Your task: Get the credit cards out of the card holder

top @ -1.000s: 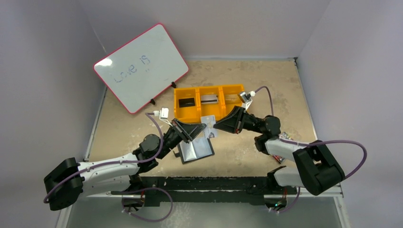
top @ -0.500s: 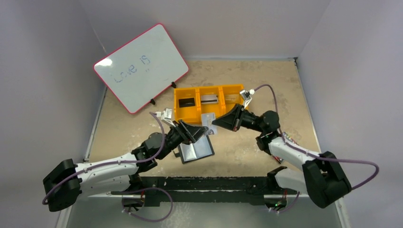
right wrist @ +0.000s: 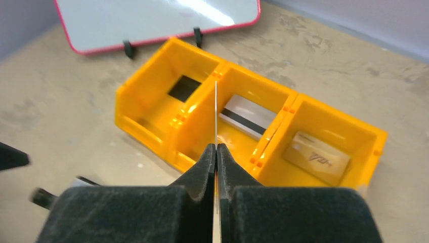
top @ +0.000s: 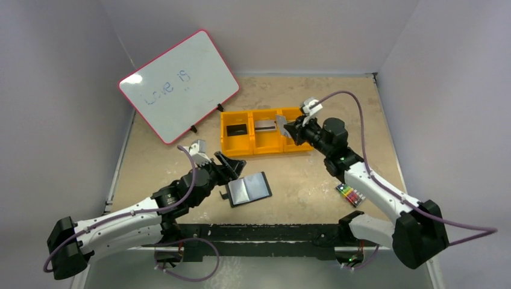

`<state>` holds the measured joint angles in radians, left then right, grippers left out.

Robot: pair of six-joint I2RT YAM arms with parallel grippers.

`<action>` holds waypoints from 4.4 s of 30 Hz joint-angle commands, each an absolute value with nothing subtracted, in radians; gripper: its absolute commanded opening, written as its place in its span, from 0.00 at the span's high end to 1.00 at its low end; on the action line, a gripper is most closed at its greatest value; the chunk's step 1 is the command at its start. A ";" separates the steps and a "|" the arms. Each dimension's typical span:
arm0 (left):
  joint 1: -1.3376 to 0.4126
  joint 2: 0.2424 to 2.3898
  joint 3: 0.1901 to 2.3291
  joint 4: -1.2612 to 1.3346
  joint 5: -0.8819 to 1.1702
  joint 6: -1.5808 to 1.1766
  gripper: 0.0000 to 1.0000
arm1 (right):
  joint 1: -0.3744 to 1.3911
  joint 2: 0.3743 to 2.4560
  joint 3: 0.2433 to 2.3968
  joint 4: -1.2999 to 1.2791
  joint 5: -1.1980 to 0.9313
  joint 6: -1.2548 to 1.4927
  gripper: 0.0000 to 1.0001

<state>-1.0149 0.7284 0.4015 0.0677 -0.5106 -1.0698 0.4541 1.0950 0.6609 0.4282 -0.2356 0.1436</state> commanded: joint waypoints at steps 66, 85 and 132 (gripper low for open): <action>-1.013 0.445 0.575 -0.611 -0.833 -1.040 0.27 | 0.637 1.911 1.204 0.320 0.039 -1.003 0.99; -1.014 0.401 0.577 -0.635 -0.845 -1.049 0.27 | 0.637 1.991 1.240 0.381 0.092 -1.016 0.91; -1.014 0.829 0.509 -0.307 -0.591 -1.090 0.27 | 0.634 1.311 0.659 0.390 -0.258 0.628 0.11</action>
